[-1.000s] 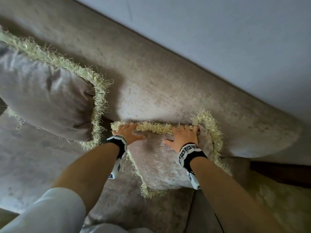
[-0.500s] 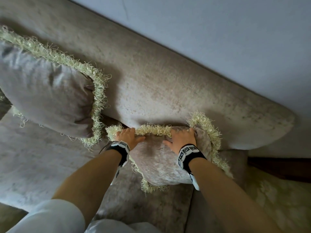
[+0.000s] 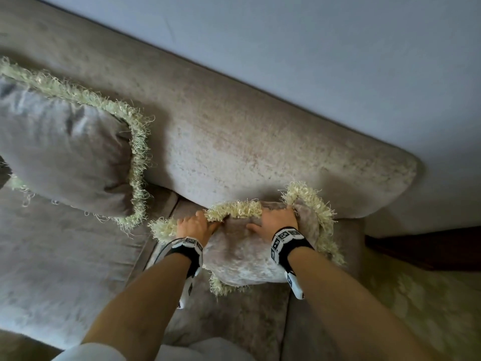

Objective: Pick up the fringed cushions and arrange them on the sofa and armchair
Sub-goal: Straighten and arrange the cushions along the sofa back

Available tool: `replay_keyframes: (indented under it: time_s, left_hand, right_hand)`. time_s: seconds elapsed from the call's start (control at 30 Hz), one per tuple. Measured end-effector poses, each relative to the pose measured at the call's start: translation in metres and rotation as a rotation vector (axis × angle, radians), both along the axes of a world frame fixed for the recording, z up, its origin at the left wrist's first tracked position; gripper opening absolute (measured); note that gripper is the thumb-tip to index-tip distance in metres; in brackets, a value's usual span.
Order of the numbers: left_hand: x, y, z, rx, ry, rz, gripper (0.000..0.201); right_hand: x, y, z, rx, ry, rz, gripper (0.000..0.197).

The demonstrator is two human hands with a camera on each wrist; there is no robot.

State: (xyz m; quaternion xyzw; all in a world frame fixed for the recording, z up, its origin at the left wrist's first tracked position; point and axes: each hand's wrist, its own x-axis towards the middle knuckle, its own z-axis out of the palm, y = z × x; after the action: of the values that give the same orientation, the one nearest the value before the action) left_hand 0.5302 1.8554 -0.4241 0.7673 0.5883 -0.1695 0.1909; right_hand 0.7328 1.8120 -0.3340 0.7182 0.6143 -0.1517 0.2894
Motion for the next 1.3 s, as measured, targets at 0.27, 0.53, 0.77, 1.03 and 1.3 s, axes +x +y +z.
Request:
replay_keyframes:
  time_s: [0.27, 0.53, 0.77, 1.03, 1.3]
  left_hand:
    - [-0.001, 0.018, 0.057, 0.004, 0.075, -0.095, 0.071]
    - [0.014, 0.067, 0.145, 0.185, 0.054, -0.174, 0.07]
    - [0.025, 0.096, 0.175, 0.215, 0.128, -0.283, 0.074]
    - [0.034, 0.088, 0.155, 0.093, 0.144, -0.266, 0.071]
    - [0.038, 0.063, 0.115, 0.047, 0.184, -0.263, 0.073]
  right_hand:
    - [0.01, -0.003, 0.039, 0.106, 0.01, 0.003, 0.073]
    - [0.021, 0.008, 0.085, 0.163, 0.087, -0.186, 0.07]
    - [0.014, -0.003, 0.071, 0.164, 0.306, -0.381, 0.072]
    - [0.03, -0.018, 0.059, 0.095, 0.304, -0.417, 0.075]
    - [0.066, -0.029, 0.031, -0.025, 0.227, -0.37, 0.091]
